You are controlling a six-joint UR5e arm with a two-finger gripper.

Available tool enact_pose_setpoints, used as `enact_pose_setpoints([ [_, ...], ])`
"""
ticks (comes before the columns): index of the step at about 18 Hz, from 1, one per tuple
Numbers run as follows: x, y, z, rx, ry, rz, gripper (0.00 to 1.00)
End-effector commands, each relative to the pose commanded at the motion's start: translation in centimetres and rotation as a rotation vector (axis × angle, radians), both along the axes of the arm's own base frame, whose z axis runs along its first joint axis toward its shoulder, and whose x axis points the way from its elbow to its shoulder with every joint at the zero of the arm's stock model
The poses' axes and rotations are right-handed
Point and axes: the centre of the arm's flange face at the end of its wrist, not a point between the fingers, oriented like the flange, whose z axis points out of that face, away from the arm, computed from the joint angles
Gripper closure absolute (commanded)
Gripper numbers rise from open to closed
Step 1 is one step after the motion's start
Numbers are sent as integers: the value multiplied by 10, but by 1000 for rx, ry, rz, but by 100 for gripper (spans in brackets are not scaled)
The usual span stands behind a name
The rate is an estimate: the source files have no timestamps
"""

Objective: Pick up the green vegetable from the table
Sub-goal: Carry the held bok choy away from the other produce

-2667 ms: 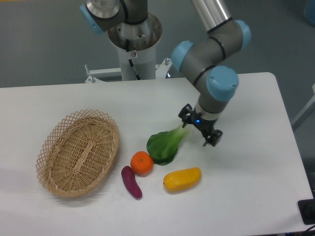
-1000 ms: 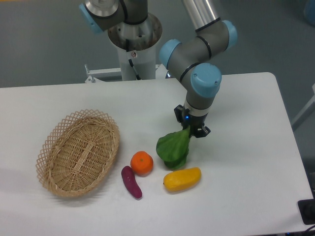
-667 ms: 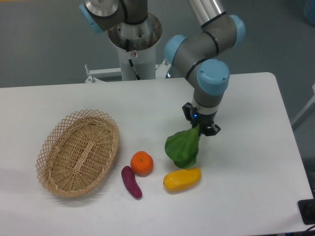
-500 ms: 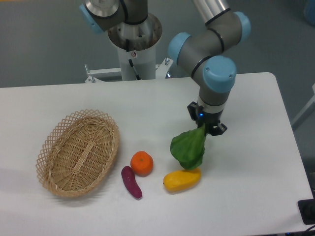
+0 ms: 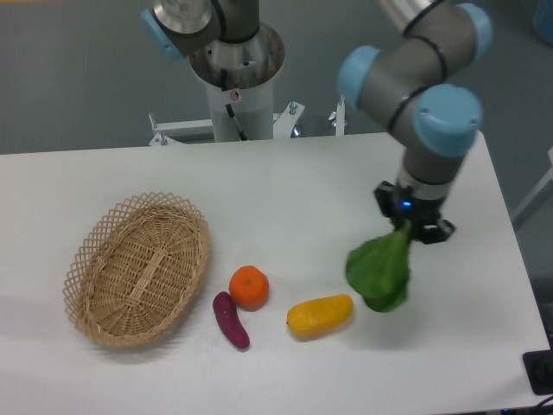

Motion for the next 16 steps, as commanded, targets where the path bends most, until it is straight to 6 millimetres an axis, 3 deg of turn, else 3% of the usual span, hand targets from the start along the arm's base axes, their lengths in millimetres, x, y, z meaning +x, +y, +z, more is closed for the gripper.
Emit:
enact_pose_setpoints([
  [5, -40, -21, -15, -9, -1, -55, 82],
  [7, -48, -20, -22, -16, -4, -68, 82],
  [16, -52, -19, -22, -29, 1, -166, 82],
])
